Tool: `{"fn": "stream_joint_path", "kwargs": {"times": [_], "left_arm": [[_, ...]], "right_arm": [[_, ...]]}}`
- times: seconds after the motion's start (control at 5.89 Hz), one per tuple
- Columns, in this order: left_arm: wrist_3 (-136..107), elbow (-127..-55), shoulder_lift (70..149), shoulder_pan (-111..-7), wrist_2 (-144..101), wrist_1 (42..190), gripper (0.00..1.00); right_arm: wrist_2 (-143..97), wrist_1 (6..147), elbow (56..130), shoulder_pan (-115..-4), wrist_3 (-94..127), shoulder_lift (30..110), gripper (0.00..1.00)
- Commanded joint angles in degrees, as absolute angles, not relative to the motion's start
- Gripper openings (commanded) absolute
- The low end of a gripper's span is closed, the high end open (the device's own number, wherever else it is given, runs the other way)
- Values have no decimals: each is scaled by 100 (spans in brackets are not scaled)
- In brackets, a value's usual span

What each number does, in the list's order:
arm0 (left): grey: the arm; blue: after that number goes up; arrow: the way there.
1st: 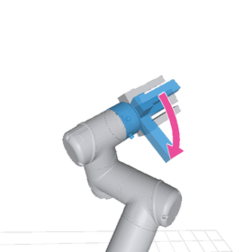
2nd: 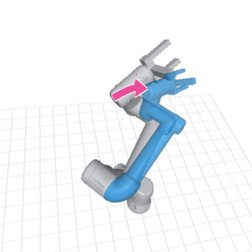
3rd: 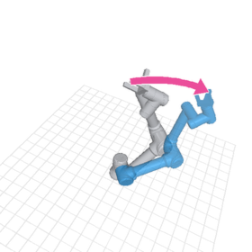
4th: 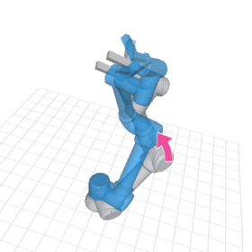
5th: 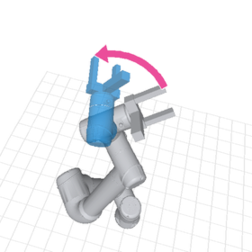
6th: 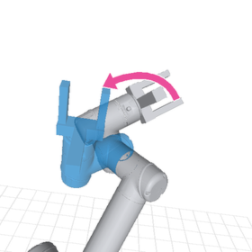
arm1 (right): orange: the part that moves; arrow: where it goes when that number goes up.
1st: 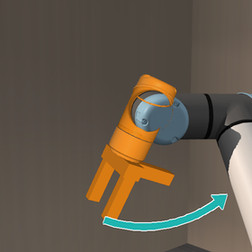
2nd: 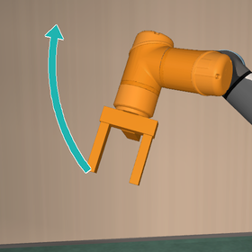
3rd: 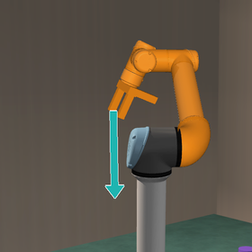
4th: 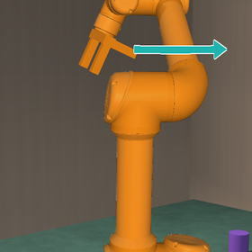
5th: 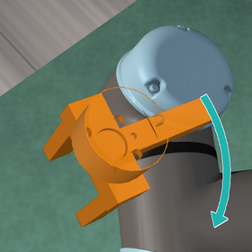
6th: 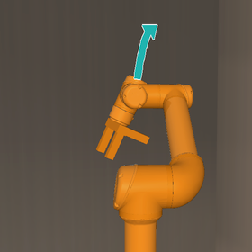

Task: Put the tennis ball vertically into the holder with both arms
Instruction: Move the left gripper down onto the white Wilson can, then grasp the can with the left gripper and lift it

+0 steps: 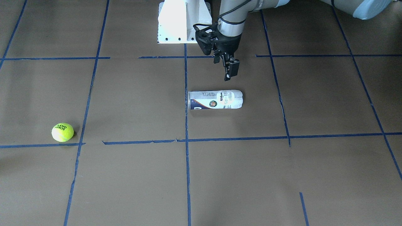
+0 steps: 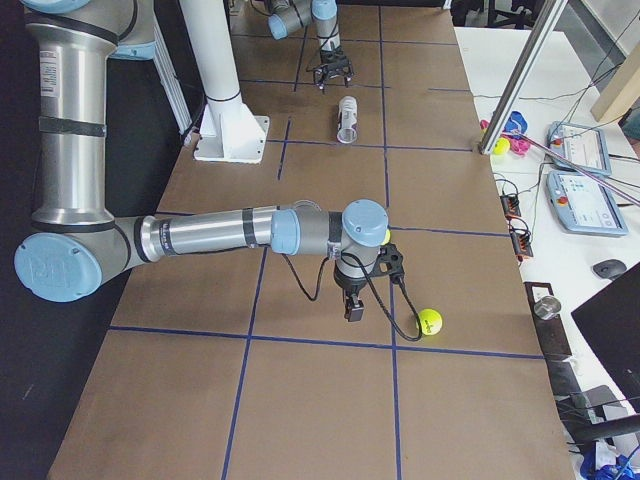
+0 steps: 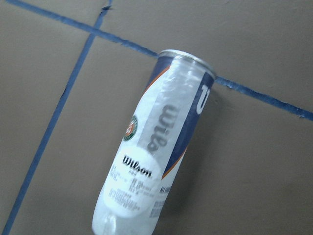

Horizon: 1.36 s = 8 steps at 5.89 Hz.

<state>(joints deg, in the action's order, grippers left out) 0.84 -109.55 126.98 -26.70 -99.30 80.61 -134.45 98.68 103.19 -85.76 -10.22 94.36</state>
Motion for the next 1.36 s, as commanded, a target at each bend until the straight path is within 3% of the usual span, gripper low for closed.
{"fn": "stream_joint_path", "kwargs": {"times": [0.0,0.17,0.51,1.19], "left_arm": [[569,-10094,13522,-2575,-9277,8007,100],[1111,-9350,13987,-2575,-9220,7868,100],[1431,-8836,14272,-2497,-9185,7796,100],[1450,-8376,14379,-2400,-9071,7866,100]], "right_arm": [[-13447,9870,10318,-8578,-1020,9422,100],[-13456,9870,10318,-8578,-1020,9431,100],[-13456,9870,10318,-8569,-1020,9431,100],[-13465,9870,10310,-8569,-1011,9431,100]]}}
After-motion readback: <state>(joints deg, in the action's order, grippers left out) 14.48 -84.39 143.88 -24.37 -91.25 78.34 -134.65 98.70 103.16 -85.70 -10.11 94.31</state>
